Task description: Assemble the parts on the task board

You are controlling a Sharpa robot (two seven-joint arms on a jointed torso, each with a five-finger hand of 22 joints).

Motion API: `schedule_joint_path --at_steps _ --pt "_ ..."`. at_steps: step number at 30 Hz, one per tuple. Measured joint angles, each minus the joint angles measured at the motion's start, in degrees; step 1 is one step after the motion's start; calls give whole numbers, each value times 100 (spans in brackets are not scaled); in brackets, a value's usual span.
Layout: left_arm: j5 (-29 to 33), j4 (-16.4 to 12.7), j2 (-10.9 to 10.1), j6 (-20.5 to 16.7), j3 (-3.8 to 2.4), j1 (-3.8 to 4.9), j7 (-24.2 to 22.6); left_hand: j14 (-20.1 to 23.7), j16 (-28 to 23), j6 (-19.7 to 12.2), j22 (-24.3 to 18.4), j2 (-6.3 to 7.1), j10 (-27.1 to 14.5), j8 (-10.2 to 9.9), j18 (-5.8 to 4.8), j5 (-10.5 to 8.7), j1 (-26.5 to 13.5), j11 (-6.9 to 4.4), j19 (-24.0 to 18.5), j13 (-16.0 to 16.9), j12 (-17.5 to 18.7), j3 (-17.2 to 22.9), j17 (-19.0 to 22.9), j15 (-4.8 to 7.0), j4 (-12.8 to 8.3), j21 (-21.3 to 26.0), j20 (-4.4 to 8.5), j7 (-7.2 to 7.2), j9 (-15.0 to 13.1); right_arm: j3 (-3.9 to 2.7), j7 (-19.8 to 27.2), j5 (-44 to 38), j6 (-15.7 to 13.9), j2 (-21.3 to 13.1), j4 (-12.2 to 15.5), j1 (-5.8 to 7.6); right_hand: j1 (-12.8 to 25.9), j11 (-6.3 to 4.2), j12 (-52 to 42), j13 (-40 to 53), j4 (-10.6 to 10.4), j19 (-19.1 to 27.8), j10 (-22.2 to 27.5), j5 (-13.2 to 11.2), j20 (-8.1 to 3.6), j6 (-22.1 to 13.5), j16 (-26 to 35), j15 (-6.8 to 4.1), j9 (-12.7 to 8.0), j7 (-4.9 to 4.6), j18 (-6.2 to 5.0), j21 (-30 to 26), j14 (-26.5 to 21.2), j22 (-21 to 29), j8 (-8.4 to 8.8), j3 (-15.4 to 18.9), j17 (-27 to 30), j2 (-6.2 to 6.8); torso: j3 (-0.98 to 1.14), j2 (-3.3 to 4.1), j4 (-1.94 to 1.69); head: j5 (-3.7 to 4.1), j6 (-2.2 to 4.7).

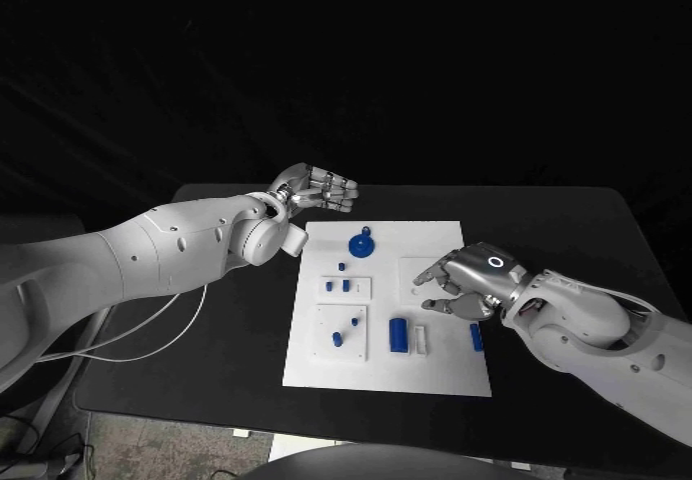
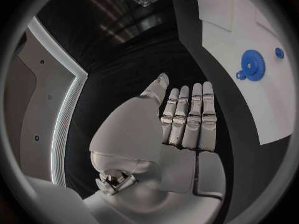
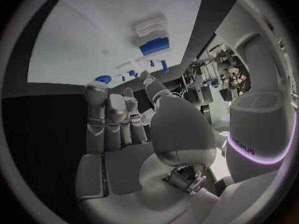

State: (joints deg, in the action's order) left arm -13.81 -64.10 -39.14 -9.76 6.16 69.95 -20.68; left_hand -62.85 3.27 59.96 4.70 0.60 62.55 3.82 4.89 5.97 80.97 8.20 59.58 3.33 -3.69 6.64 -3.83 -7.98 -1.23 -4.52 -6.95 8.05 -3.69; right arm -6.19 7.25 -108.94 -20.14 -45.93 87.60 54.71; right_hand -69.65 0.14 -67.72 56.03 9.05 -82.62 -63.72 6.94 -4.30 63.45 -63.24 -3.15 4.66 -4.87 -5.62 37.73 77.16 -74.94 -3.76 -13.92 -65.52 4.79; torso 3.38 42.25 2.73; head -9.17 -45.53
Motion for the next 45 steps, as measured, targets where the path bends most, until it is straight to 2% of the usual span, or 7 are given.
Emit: schedule_joint_path --at_steps 4,10,13,17,27,36,45 --pt "0 -5 -15 -1 0 0 0 0 0 0 0 0 0 0 0 0 0 0 0 0 0 0 0 0 0 0 0 0 0 -66 -384 747 -21 -280 92 0 31 -74 -307 530 -499 -123 -481 -211 -39 422 0 -67 235 105 -1 145 171 0 0 58 -9 105 2 -9 13 58 22" --pt "-1 -19 -51 -1 0 0 0 0 0 0 0 0 0 0 0 0 0 0 0 0 0 0 0 0 0 0 0 0 0 -99 -1283 1644 185 -597 141 -11 32 -161 -442 1036 -1408 -141 -946 -341 -122 566 -111 -131 805 202 -2 387 506 1 0 46 -390 510 17 -18 42 171 48" --pt "-1 -21 -72 -2 0 0 0 0 0 0 1 0 0 0 0 0 0 0 0 0 0 0 0 0 0 0 0 1 0 -103 -1824 1970 372 -742 196 -44 88 -179 -415 1194 -1677 -141 -1042 -378 -122 566 -93 -134 1004 203 81 432 587 1 0 -68 -568 565 26 -26 58 225 61" --pt "-2 -26 -97 -3 0 0 0 0 0 0 1 0 0 0 0 0 0 0 0 0 0 0 0 0 0 0 0 1 0 -105 -2621 2418 656 -876 252 -88 290 -178 -261 1187 -1646 -141 -1042 -383 -122 475 -6 -134 1008 199 81 344 587 1 0 -487 -646 742 30 -35 79 293 69" --pt "-3 -26 -107 -5 3 0 0 0 0 1 1 0 0 0 0 0 0 0 0 0 0 0 0 0 0 0 0 1 0 -104 -4163 3248 1233 -940 417 -269 966 -176 -113 1205 -1617 -141 -1039 -383 -122 321 7 -114 779 148 80 364 647 2 0 -896 -797 817 40 -65 148 399 69" --pt "-3 -21 -93 -2 3 0 4 22 0 1 2 0 -20 0 0 0 0 -20 0 0 0 16 0 -22 15 0 0 1 0 -105 -4564 3744 1405 -822 425 -318 1165 -138 162 1074 -1573 -141 -977 -383 -122 235 79 -114 515 103 80 364 647 2 0 -940 -875 826 34 -70 158 476 66" --pt "-3 -15 -86 0 5 -2 8 22 0 1 2 0 -20 0 0 0 0 -20 0 0 0 16 0 -22 15 0 0 1 0 -105 -4663 3937 1378 -747 480 -331 1240 -138 185 1174 -1643 -141 -977 -383 -122 235 79 -114 445 104 80 436 647 3 0 -870 -944 856 34 -64 152 476 52"
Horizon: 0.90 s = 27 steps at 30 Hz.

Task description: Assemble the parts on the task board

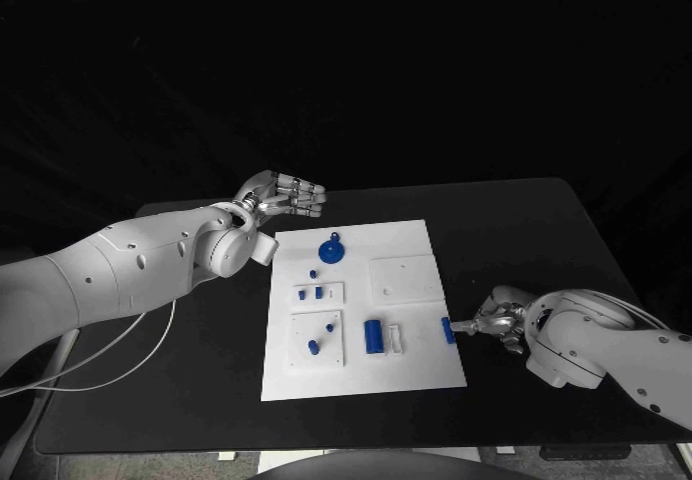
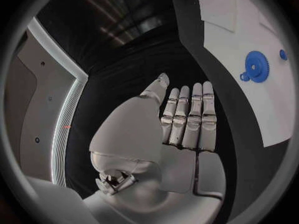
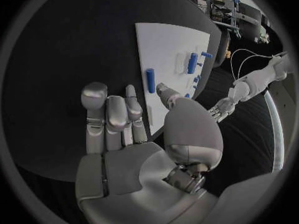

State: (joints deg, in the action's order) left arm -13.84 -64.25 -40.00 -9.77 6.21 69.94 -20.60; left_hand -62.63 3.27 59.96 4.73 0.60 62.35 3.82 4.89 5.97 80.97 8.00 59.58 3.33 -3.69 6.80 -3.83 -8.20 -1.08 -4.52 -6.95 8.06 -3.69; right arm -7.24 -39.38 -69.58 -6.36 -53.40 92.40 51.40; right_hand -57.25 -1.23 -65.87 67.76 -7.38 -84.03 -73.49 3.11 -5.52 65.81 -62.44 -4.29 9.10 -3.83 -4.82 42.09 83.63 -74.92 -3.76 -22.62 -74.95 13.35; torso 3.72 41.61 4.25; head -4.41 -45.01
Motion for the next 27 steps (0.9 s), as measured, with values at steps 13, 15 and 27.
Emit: schedule_joint_path --at_steps 13,15,27 --pt "0 5 3 3 0 0 3 0 0 0 0 0 0 0 0 0 0 0 0 0 0 0 0 0 0 0 0 0 0 -2 -31 4 -139 174 14 -28 -258 0 0 139 160 0 -44 0 0 29 0 -19 -45 28 0 117 19 1 0 9 0 35 0 3 -4 -23 -5" --pt "0 6 5 3 0 0 5 0 0 0 -2 0 0 0 0 0 0 0 0 0 0 -16 0 0 16 0 0 0 0 -3 -25 -30 -143 217 -30 -55 -545 -21 0 152 330 0 -64 0 0 43 0 -19 -45 13 0 142 19 1 0 79 0 -39 0 4 -8 -25 2" --pt "0 7 12 5 1 0 10 0 0 -21 -5 0 0 0 0 0 0 0 0 0 0 -23 0 0 23 0 0 21 0 -19 64 -240 -137 375 -266 -109 -831 -21 -23 187 556 0 -64 0 0 130 0 -19 -45 43 0 174 19 1 -28 197 1 -211 -3 3 -4 -83 8"
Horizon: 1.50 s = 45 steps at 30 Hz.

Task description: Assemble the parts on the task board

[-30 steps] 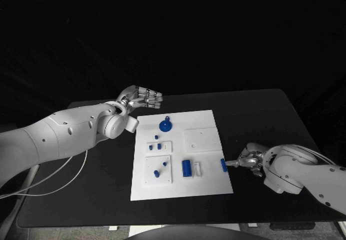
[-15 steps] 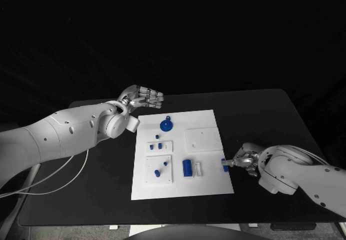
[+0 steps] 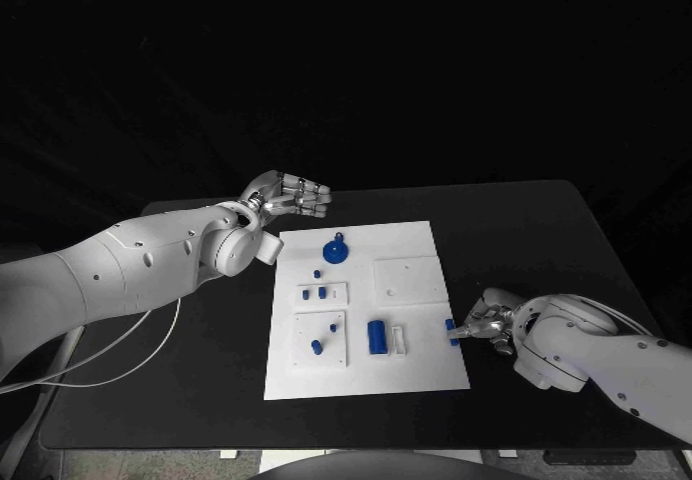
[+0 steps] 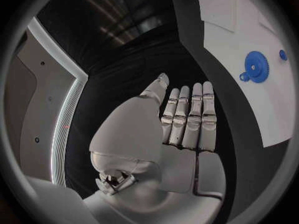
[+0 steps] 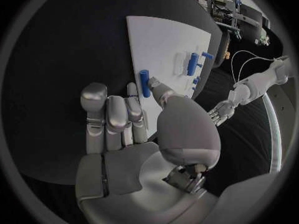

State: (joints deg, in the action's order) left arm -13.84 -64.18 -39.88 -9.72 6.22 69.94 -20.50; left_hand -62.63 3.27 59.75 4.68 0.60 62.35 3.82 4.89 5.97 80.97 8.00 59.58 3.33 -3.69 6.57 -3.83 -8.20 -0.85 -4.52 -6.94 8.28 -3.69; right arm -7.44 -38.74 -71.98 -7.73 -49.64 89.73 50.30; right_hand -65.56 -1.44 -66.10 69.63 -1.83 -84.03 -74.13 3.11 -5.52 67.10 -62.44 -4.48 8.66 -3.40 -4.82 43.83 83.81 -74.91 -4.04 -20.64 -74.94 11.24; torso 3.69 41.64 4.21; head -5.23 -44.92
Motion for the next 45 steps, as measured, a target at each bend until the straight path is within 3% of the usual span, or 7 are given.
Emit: schedule_joint_path --at_steps 8,13,20,27,30,41,45 --pt "0 0 0 3 0 0 5 0 0 0 0 0 0 0 0 0 0 0 0 0 0 0 0 0 0 0 0 0 0 -17 48 -109 5 72 -74 -20 -30 0 0 13 65 0 0 0 0 78 0 0 16 18 0 22 0 0 6 -25 1 -30 0 0 3 -22 -13" --pt "0 0 -1 5 1 0 8 0 0 0 1 0 0 0 0 0 0 0 0 0 0 0 0 0 0 0 0 0 0 -20 74 -150 -2 105 -90 -28 -140 0 0 19 212 0 0 0 0 101 0 0 17 21 0 22 0 0 6 -103 1 -179 0 1 4 -34 -18" --pt "0 4 -2 9 1 0 13 0 0 0 1 0 0 0 0 0 0 0 0 0 0 0 0 0 0 0 0 0 0 -21 99 -182 -23 120 -102 -35 -167 -10 0 21 578 0 -12 370 0 132 0 0 20 24 -1 46 -1 1 6 -154 1 -379 0 1 7 -46 -18" --pt "0 5 -6 13 1 0 16 0 0 0 1 0 0 0 0 0 0 0 0 0 0 0 0 0 0 0 0 0 0 -14 156 -191 -89 123 -103 -44 -171 -18 1 30 955 0 -62 628 0 344 0 0 49 100 0 46 0 1 73 -196 2 -674 2 1 8 -53 -23" --pt "0 6 -7 14 1 0 18 0 0 0 1 0 0 0 0 0 0 0 0 0 0 0 0 0 0 0 0 0 0 -9 225 -192 -133 117 -107 -53 -84 -9 1 11 1149 0 -72 943 0 405 0 1 27 93 1 46 0 1 71 -177 2 -775 2 1 10 -56 -26" --pt "-1 9 -11 20 1 0 24 0 0 0 2 0 0 0 0 0 0 0 0 0 0 0 0 0 0 0 0 0 0 0 552 -193 -328 56 -92 -85 49 -52 1 10 1284 12 -134 1401 -15 542 0 -9 -164 155 23 102 9 1 75 -57 2 -969 3 2 10 -59 -26" --pt "-1 11 -12 21 1 0 26 0 0 0 2 0 0 0 0 0 0 0 0 0 0 0 0 0 0 0 0 0 0 -98 641 -183 -422 26 -19 -96 54 -52 -29 40 1285 -1 -134 1421 -41 561 0 -18 -172 173 88 122 19 1 59 -56 2 -974 3 2 10 -59 -26"
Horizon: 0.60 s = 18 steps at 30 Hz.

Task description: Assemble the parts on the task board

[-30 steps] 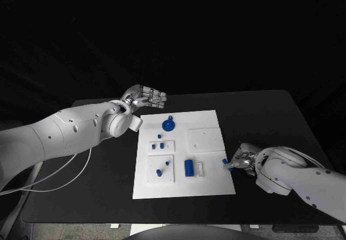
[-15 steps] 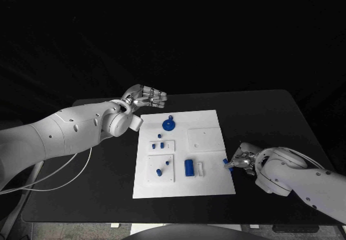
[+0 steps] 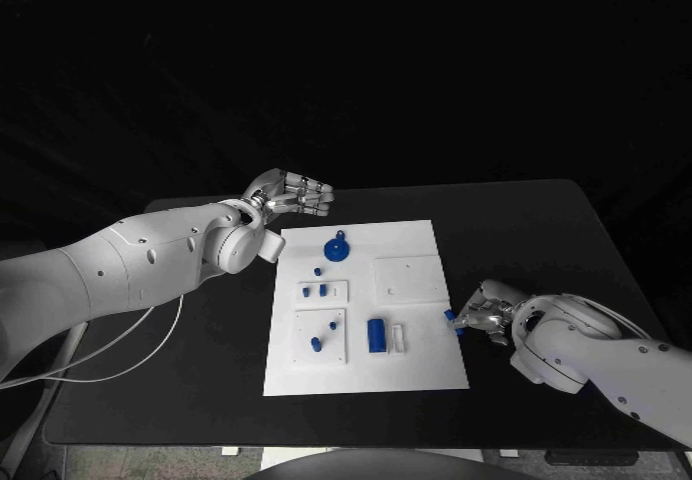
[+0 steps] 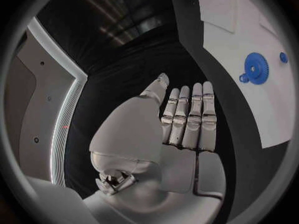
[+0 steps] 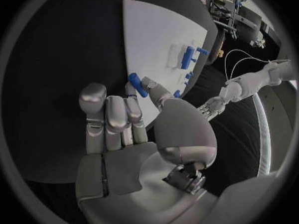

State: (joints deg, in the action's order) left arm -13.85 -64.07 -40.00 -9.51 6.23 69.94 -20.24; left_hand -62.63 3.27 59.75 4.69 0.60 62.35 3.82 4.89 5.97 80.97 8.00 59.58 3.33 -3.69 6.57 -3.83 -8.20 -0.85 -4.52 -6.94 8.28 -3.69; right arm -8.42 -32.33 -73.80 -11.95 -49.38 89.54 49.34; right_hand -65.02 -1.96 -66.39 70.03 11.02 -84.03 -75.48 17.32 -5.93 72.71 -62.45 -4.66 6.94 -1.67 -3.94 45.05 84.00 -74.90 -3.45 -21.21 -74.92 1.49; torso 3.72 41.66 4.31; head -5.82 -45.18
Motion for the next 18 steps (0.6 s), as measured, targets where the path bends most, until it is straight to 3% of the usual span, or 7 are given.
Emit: schedule_joint_path --at_steps 2,9,18 --pt "0 0 1 1 0 0 1 0 0 0 -2 0 -12 0 0 0 0 12 0 0 0 0 0 0 0 0 0 0 0 -71 47 3 -63 -4 85 5 0 0 0 12 0 0 0 22 0 0 0 0 -6 0 -1 0 0 0 -4 0 0 0 0 0 0 0 4" --pt "0 0 7 6 0 0 4 0 0 0 -6 0 -21 0 0 0 0 21 0 0 0 0 0 0 0 0 0 0 0 -208 119 -8 -252 -25 277 9 0 0 -33 38 3 0 0 22 0 20 0 0 -8 -19 0 64 0 0 -4 10 0 1 -1 0 0 4 18" --pt "0 -3 5 8 0 0 5 0 0 0 -6 0 -21 0 0 0 0 21 0 0 0 0 0 0 0 0 0 0 0 -239 108 39 -336 58 415 9 18 -29 -33 82 -53 0 -31 159 0 33 0 0 -29 -7 0 66 0 0 -3 114 1 20 -9 0 -7 -9 8"
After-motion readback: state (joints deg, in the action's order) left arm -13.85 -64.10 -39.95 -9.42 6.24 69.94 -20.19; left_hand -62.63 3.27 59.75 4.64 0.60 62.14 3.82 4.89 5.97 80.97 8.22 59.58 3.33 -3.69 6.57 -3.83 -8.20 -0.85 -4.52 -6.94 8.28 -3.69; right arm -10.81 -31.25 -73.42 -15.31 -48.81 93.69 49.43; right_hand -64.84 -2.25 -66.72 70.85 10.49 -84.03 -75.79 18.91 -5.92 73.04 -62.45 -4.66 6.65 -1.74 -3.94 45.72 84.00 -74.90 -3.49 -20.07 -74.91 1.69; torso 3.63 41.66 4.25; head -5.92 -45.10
